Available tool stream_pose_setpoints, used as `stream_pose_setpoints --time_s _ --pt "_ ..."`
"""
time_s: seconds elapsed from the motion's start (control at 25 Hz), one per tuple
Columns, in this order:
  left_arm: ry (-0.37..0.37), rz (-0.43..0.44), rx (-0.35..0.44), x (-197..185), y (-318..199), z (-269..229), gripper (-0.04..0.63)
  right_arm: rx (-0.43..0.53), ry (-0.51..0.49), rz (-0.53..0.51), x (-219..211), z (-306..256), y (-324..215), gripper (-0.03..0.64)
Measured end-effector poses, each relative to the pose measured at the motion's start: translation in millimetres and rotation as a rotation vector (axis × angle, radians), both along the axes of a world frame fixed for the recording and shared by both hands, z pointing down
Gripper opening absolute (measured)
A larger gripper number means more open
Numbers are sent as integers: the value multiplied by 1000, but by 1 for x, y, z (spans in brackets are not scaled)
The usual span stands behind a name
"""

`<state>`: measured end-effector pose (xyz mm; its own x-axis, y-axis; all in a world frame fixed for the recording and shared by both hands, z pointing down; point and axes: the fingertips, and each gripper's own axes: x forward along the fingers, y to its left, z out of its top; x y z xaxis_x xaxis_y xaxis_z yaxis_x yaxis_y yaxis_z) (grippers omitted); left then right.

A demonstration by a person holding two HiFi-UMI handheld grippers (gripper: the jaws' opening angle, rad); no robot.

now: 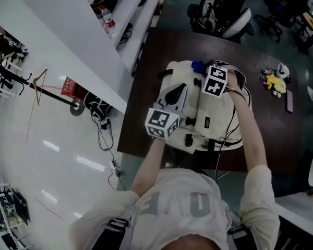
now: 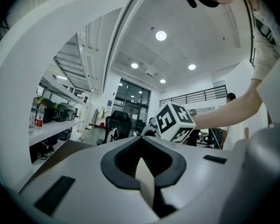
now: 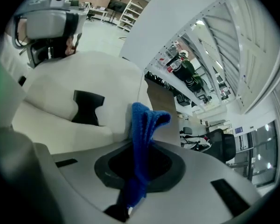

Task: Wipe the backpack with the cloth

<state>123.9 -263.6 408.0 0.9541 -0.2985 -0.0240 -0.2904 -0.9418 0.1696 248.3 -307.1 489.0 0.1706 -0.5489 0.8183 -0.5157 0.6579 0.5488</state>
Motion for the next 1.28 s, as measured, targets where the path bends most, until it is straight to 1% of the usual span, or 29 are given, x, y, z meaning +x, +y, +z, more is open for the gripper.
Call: stream_pose_setpoints --time_s 0.12,0.32,0.48,0.6,0.68,0.92,1.04,1.16,1.28 --pt "8 0 -1 -2 0 -1 5 41 -24 38 -11 -5 9 41" --pt "32 15 3 -5 2 -6 5 116 53 102 -22 -9 29 41" --pt "54 34 15 -10 7 -12 5 117 97 99 -39 -9 56 41" --pt "63 44 43 -16 11 -19 5 114 94 110 -51 -11 73 41" --pt "64 45 46 -22 17 -20 5 111 89 119 -59 -9 87 41" --pt "52 23 28 -54 48 -14 5 97 108 101 -92 0 129 41" --pt "43 -8 23 -75 70 -8 5 106 86 96 -112 4 150 41" --pt "20 -30 19 -98 101 -2 5 126 55 110 -136 12 179 41" --pt "-2 -36 12 -123 140 9 5 154 64 123 -156 24 205 41"
